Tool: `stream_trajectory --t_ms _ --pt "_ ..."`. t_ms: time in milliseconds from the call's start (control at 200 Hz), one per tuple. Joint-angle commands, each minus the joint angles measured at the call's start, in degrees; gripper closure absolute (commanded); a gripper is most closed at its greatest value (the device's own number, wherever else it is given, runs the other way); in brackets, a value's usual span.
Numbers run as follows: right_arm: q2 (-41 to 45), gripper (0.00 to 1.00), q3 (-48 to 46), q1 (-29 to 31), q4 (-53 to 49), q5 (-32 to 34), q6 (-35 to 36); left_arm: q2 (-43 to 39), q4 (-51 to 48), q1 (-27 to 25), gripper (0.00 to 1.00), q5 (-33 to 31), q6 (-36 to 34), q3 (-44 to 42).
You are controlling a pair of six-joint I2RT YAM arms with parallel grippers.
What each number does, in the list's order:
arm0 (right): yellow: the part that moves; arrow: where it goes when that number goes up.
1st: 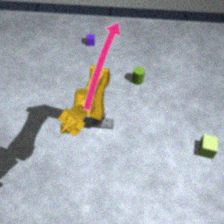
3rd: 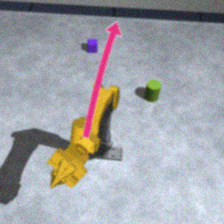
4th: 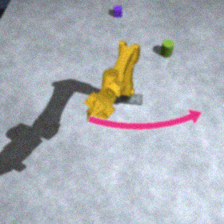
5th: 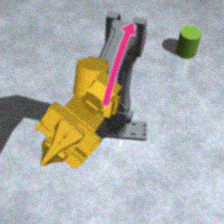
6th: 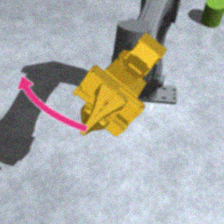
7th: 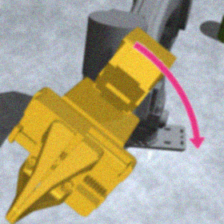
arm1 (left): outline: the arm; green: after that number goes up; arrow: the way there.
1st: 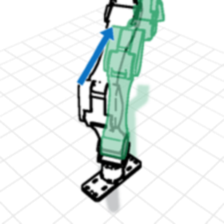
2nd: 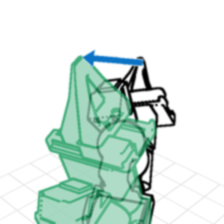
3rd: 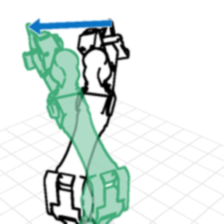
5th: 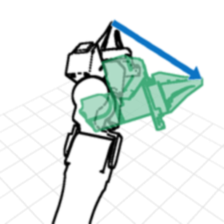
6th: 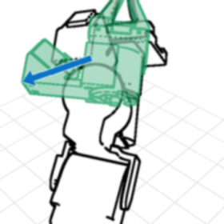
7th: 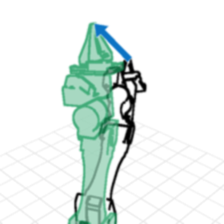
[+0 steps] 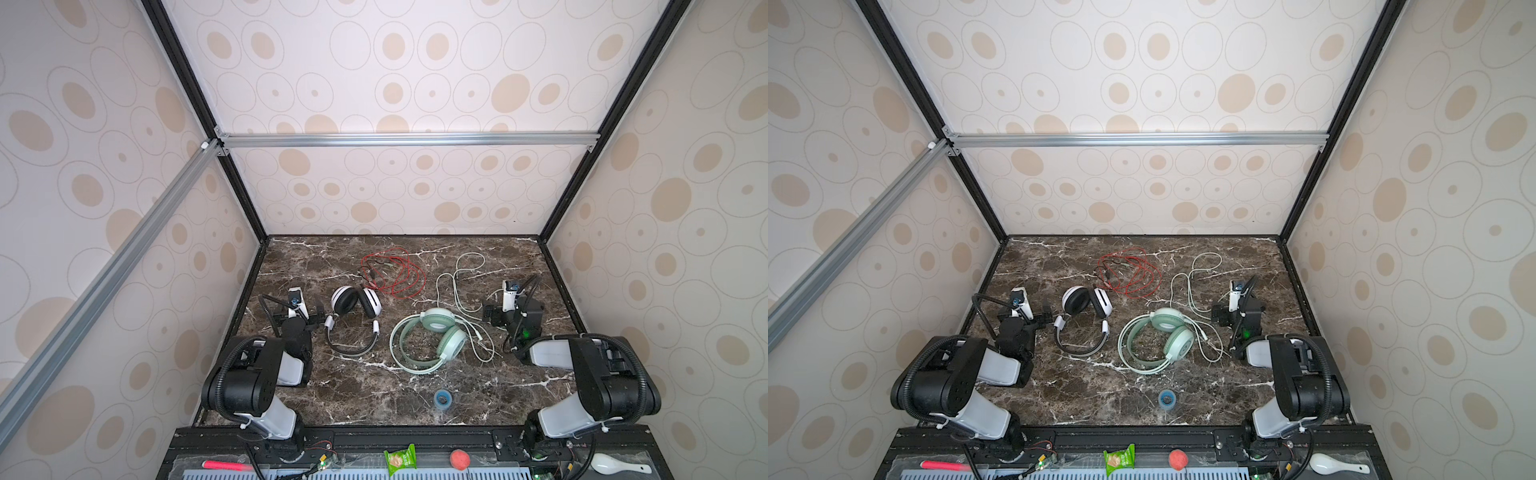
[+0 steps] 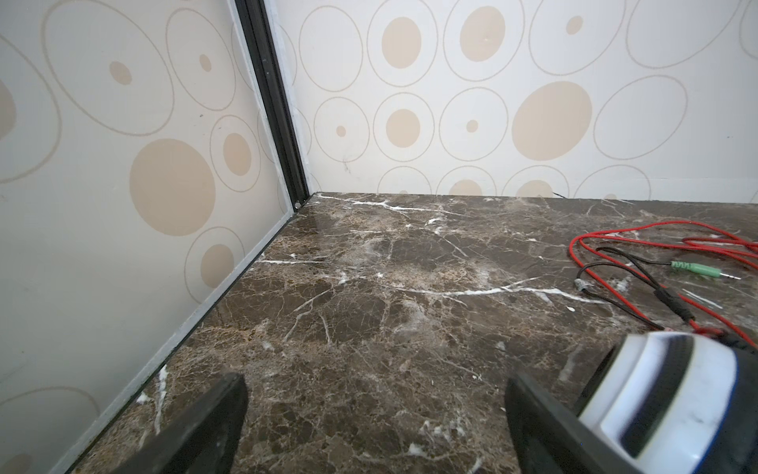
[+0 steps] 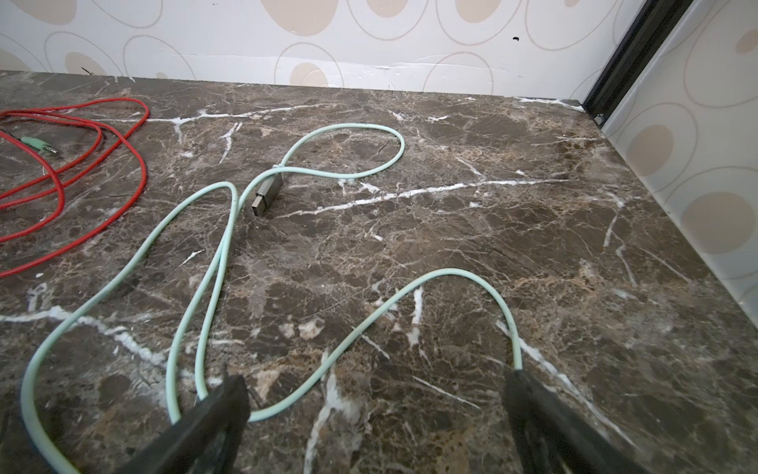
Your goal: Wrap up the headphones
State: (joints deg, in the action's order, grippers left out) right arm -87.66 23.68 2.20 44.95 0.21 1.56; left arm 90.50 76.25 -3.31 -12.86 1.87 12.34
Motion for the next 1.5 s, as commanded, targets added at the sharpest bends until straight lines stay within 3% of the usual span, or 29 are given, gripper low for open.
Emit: stream_trajectory --t_ms 0,515,605,695,785,855,925,1060,1175,1315,1496 --pt "-0.57 0.00 0.85 -0.18 0.00 0.32 0.01 0.03 2.50 0.09 0.02 0.56 -0.64 0.05" --pt "-0.40 0.00 0.67 -0.20 0.11 0.32 0.00 -0.14 2.87 0.15 0.02 0.49 -0.68 -0.14" --pt "0.68 0.00 1.20 -0.23 -0.78 1.25 -0.24 -4.28 0.70 0.05 0.02 0.59 -0.70 -0.71" --pt "5.72 0.00 3.89 -0.21 -11.50 1.24 -0.76 -11.59 -15.76 0.09 0.02 -4.45 2.61 3.31" --pt "10.47 0.00 6.32 0.15 -20.70 2.52 -3.00 -16.83 -27.35 0.10 0.02 -2.99 4.14 5.92" --pt "13.83 0.00 10.22 1.90 -30.14 7.57 -4.65 -20.40 -36.33 0.05 0.02 -3.74 8.32 7.83" --pt "15.62 0.00 15.14 3.63 -40.43 11.56 -8.15 -23.86 -43.23 -0.08 0.02 -0.40 11.06 9.37" --pt "15.74 0.00 25.27 4.29 -61.17 10.34 -15.72 -27.82 -54.29 -0.46 0.02 8.78 17.65 13.58" --pt "14.10 0.00 31.76 6.54 -74.35 10.02 -19.27 -27.29 -69.26 -1.67 0.02 10.15 27.35 21.06" --pt "12.21 0.00 36.21 9.48 -83.05 7.03 -24.60 -23.18 -81.19 -4.36 0.02 20.61 28.81 29.67" --pt "11.95 0.00 38.89 14.32 -85.65 5.81 -28.46 -21.61 -93.88 -12.20 0.02 18.71 32.64 35.64"
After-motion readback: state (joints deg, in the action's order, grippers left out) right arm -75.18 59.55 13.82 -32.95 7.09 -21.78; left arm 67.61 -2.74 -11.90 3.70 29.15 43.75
